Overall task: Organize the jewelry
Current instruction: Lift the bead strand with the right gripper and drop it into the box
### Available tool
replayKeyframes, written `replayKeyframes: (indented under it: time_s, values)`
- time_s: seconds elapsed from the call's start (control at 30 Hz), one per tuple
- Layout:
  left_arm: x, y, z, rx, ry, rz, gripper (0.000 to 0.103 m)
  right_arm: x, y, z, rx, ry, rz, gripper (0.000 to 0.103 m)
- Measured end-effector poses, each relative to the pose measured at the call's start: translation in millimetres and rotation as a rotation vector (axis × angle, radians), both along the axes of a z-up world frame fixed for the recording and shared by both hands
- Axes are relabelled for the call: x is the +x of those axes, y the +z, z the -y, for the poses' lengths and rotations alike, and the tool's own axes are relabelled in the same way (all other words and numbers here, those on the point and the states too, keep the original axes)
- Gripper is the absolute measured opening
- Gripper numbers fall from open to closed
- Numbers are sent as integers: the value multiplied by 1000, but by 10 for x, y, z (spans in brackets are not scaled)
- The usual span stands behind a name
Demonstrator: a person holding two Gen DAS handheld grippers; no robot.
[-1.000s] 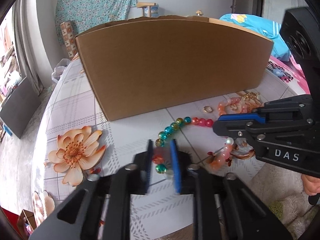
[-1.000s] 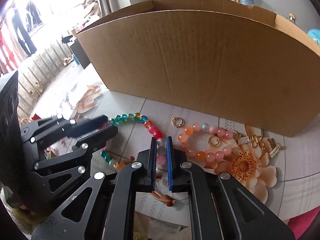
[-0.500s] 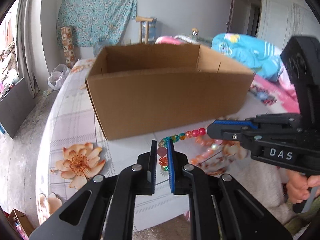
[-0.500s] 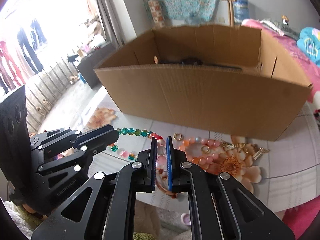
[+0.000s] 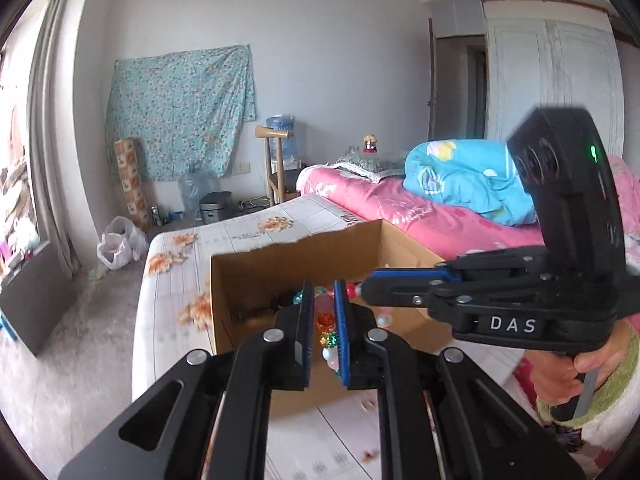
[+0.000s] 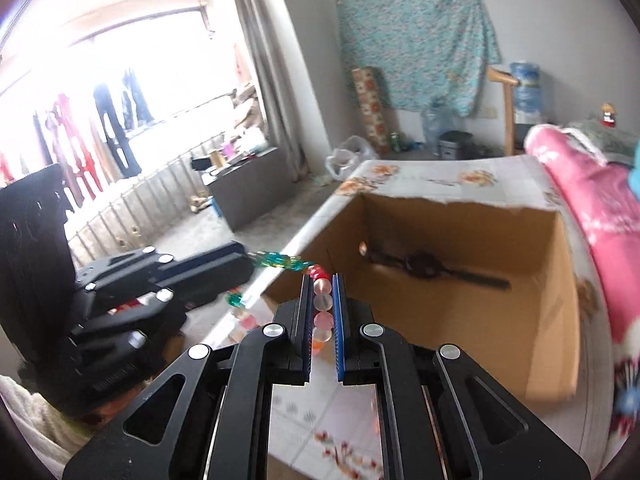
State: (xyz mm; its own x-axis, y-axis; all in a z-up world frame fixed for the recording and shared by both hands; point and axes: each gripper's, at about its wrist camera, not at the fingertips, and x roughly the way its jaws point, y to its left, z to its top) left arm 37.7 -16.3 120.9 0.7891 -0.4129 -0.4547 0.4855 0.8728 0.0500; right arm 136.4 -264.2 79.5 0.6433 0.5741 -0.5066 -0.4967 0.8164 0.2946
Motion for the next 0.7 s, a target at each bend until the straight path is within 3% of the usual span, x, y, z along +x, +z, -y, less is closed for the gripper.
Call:
replayKeyframes:
  time_s: [0.13, 0.27, 0.37, 0.53, 0.7]
  values:
    - [546, -119, 9, 20, 7, -95, 9, 549, -17, -144, -12, 52, -111, 7]
    - [1024, -414, -6, 72, 31, -215, 9, 1042, -271, -279, -45, 50, -285, 7]
    - [1209, -575, 30, 102, 40, -270, 10, 1277, -449, -330, -77, 37, -363, 7]
    - [1405, -761, 16, 143, 68, -322, 11, 1498, -659, -357, -85, 26, -461, 12]
    - [1463, -795, -47, 109, 72, -343, 19, 1532, -656, -266, -55, 8, -469, 15]
